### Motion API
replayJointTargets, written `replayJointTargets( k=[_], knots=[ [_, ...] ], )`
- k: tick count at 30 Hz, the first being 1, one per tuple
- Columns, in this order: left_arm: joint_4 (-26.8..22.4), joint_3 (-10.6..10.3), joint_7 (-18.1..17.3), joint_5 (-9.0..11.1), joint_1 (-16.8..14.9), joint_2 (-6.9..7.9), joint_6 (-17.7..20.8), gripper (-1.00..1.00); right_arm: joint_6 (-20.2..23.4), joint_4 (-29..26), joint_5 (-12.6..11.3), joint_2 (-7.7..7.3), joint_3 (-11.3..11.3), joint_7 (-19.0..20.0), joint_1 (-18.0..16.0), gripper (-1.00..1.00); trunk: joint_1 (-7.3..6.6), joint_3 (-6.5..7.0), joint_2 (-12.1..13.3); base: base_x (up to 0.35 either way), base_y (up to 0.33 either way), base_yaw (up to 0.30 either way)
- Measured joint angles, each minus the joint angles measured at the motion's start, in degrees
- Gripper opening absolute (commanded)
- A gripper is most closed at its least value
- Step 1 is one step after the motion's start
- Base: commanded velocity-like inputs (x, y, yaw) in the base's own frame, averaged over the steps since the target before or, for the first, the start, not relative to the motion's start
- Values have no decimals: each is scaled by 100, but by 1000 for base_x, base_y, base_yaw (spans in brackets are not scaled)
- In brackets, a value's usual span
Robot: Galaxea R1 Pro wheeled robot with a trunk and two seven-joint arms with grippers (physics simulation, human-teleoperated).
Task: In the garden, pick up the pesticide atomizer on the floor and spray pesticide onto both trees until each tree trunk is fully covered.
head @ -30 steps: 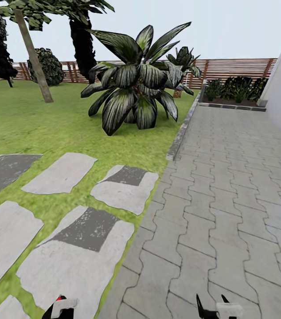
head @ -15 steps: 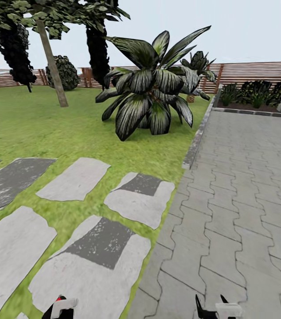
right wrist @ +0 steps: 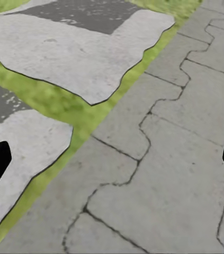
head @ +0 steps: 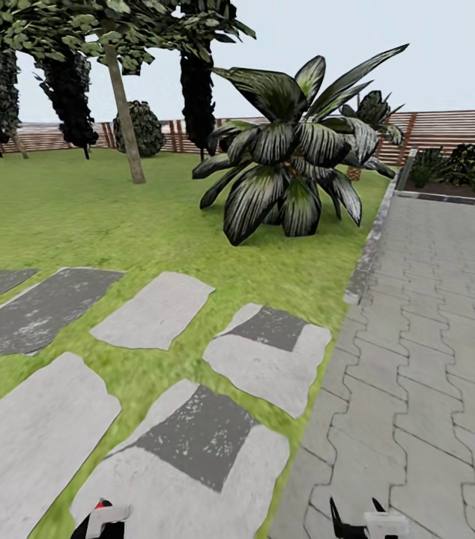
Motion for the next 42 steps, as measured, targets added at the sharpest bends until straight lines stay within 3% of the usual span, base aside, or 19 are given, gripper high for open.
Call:
replayJointTargets(
  k=[42],
  knots=[
    [1,-3,5,6,0,-2,9,-100,0,0,-2,0,8,6,0,100,0,256,1,337,1,202]
  ],
)
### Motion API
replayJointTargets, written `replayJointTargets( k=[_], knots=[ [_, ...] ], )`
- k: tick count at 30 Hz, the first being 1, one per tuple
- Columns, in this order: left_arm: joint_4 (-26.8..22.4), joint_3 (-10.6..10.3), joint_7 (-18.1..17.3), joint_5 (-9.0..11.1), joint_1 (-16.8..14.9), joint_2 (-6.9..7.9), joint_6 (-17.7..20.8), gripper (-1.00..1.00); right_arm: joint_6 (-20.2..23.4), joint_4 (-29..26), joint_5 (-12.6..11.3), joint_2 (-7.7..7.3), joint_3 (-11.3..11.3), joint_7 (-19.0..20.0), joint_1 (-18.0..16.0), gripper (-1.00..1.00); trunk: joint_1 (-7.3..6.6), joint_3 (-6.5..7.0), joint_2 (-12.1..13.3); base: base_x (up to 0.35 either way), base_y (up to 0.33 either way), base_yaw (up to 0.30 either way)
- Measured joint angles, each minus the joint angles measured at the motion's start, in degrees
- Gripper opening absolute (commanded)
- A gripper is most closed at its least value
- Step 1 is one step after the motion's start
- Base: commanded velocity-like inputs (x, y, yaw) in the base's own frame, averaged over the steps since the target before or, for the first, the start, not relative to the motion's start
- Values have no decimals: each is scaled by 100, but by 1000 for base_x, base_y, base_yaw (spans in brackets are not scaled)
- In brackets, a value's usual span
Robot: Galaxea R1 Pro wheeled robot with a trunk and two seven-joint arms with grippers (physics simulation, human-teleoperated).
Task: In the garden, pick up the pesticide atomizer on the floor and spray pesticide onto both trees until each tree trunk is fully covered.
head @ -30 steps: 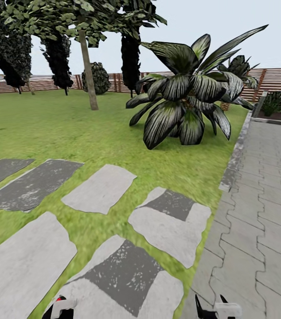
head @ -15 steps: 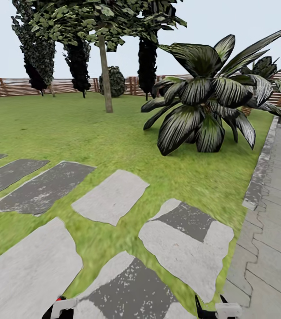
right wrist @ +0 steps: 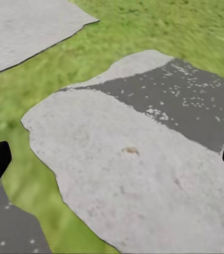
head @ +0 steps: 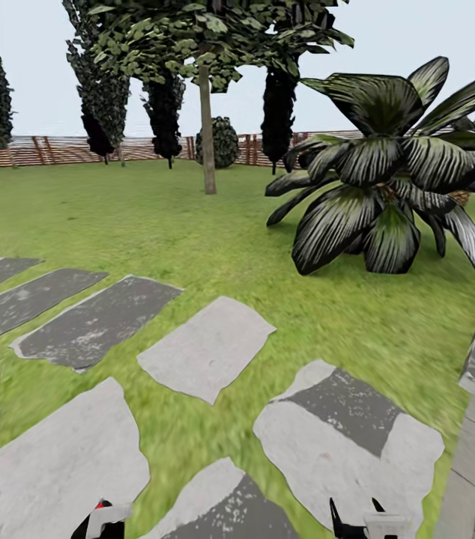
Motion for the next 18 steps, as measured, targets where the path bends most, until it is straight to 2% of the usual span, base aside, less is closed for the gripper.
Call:
replayJointTargets(
  k=[10,18],
  knots=[
    [0,3,4,3,0,2,0,-100,0,0,2,0,1,-2,0,100,0,41,0,338,25,203],
    [0,3,0,3,0,1,0,-100,0,-17,2,0,1,-1,0,100,0,48,0,338,71,31]
  ],
)
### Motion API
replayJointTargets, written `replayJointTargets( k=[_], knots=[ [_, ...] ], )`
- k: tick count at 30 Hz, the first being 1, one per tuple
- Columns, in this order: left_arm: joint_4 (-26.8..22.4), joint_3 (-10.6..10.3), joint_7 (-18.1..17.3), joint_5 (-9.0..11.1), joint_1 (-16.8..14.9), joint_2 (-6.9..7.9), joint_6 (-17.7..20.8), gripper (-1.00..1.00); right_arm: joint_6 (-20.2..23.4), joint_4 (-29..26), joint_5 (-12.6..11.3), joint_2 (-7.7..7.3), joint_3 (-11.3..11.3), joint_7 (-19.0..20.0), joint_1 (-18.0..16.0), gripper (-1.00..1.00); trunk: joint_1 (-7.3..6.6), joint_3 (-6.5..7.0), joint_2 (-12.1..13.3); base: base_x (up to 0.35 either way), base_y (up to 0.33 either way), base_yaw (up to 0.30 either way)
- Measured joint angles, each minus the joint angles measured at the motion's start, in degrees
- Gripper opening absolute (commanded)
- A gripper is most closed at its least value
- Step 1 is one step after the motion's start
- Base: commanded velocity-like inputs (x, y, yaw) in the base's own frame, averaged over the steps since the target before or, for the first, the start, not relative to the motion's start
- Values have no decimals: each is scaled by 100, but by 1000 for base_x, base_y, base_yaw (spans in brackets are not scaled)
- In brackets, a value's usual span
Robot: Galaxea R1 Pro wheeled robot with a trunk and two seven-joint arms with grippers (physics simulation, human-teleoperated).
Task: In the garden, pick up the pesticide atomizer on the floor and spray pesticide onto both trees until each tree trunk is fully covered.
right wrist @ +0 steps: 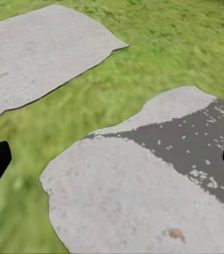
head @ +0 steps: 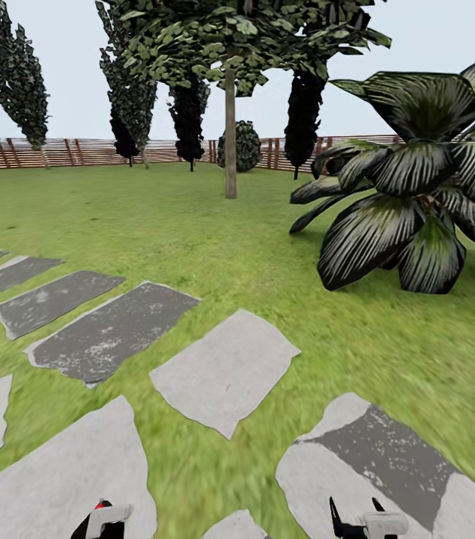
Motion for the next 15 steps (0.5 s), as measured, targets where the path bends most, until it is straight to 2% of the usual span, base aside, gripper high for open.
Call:
replayJointTargets(
  k=[15],
  knots=[
    [0,0,1,0,0,-7,0,-100,0,7,0,-4,0,4,2,100,0,0,0,338,72,0]
  ],
)
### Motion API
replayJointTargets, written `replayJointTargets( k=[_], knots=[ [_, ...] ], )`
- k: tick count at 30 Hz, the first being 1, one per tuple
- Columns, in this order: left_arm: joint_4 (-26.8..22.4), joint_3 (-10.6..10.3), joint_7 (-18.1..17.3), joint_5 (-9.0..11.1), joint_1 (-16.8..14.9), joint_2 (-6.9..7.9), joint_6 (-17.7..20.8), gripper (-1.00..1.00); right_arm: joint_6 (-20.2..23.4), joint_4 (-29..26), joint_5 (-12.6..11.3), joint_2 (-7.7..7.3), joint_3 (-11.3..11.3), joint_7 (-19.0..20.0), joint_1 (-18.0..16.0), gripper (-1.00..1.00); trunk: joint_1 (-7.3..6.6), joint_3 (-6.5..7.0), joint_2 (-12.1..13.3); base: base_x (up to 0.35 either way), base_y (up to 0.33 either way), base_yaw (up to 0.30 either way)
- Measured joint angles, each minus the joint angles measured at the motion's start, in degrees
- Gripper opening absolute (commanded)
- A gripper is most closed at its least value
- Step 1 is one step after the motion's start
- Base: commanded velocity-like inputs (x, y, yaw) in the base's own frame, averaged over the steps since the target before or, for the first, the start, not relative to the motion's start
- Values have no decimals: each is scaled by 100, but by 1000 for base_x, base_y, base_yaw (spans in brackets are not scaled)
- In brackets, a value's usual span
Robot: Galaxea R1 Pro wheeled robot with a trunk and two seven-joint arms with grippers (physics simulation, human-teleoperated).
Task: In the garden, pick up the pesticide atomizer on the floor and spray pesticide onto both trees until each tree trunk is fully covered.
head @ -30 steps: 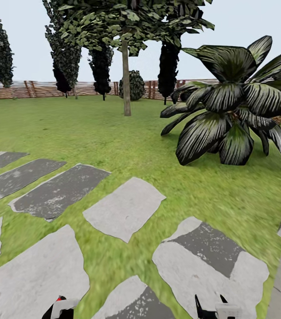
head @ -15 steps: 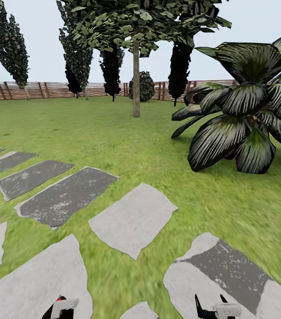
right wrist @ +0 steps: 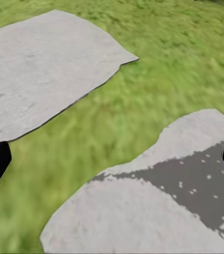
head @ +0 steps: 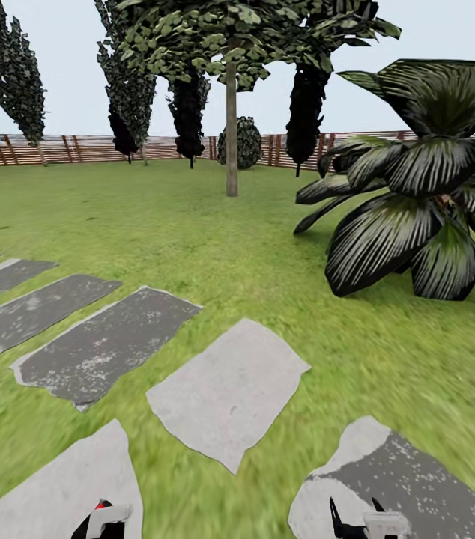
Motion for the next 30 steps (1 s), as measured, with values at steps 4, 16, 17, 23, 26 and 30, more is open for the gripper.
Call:
replayJointTargets(
  k=[4,16,17,23,26,30],
  knots=[
    [0,0,-1,0,0,0,0,-100,0,0,0,-1,0,0,0,100,0,0,0,338,71,0],
    [0,0,-1,0,0,0,0,-100,0,-7,-7,-3,0,-5,-1,100,0,0,0,338,62,0],
    [0,-3,-1,-3,0,-1,0,-100,0,-7,-10,-4,-1,-7,-1,100,1,0,1,338,10,0],
    [0,0,-1,0,0,0,-1,-100,0,-8,-9,-4,-5,-9,-1,100,0,0,0,338,3,0],
    [0,0,0,0,0,0,-7,-100,0,-8,-9,-5,-8,-9,-2,100,0,0,0,338,0,0],
    [0,0,-1,0,0,0,-5,-100,0,-8,-9,-2,-9,-9,-2,100,0,0,0,338,0,0]
  ],
)
